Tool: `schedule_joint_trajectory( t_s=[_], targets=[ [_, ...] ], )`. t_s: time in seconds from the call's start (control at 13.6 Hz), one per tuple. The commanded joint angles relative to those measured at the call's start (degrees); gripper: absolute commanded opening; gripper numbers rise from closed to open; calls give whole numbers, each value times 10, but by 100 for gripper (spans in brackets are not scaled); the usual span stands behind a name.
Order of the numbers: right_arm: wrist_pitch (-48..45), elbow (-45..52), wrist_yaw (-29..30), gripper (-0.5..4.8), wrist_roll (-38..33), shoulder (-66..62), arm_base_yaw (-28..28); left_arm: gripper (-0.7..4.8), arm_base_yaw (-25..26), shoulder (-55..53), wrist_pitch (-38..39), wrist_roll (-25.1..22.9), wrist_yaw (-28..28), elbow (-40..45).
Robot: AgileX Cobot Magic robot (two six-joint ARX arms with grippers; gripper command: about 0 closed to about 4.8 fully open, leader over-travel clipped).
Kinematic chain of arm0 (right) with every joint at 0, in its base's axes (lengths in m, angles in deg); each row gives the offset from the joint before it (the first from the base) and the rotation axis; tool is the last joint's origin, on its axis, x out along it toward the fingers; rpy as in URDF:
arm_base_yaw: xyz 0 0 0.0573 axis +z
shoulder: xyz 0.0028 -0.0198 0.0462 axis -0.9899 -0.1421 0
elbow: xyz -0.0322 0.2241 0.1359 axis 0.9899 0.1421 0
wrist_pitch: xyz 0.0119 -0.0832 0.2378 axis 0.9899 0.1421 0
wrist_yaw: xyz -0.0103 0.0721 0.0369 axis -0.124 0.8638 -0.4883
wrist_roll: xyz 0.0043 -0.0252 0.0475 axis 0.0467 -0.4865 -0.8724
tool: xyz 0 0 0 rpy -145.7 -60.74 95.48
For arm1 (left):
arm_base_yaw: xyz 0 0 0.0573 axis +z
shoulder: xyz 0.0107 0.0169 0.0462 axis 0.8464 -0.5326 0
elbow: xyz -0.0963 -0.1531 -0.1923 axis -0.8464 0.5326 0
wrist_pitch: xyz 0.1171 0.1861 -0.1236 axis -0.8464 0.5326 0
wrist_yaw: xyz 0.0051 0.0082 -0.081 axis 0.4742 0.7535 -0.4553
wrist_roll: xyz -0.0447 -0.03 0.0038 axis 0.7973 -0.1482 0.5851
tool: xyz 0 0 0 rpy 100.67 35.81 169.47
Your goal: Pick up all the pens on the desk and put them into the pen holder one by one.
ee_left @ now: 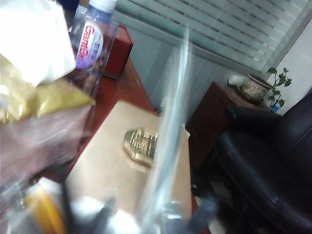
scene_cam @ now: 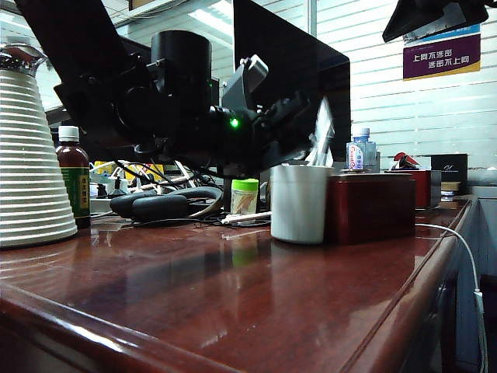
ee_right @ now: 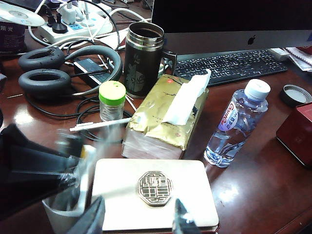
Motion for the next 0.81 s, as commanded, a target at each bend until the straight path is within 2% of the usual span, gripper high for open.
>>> schedule_joint_trajectory(
  t_s=[0.07, 0.22, 0.29, 0.37, 0.44, 0.52, 0.66, 0.74, 0.81],
  targets=[
    [-10, -3, 0, 184, 0, 3, 0, 144, -1, 2, -4, -11, -4, 0],
    [-10, -3, 0, 184, 0, 3, 0, 153, -1, 3, -98, -11, -16, 0],
    [-11, -3, 0, 184, 0, 3, 0, 153, -1, 5, -158, -10, -40, -2],
    [-11, -3, 0, 184, 0, 3, 0, 153, 1, 12, -177, -9, -54, -3],
    [-15, -3, 1, 184, 0, 3, 0, 155, 8, 73, -106, -10, -64, -4],
    [-21, -3, 1, 184, 0, 3, 0, 186, 19, 110, -15, -21, -57, -10],
    [-40, -3, 1, 184, 0, 2, 0, 277, 59, 159, 261, -112, -31, -70],
    [-47, -3, 1, 184, 0, 2, 0, 315, 85, 156, 379, -143, -32, -122],
    [-52, -3, 1, 184, 0, -1, 0, 325, 108, 142, 462, -168, -32, -175]
  ],
)
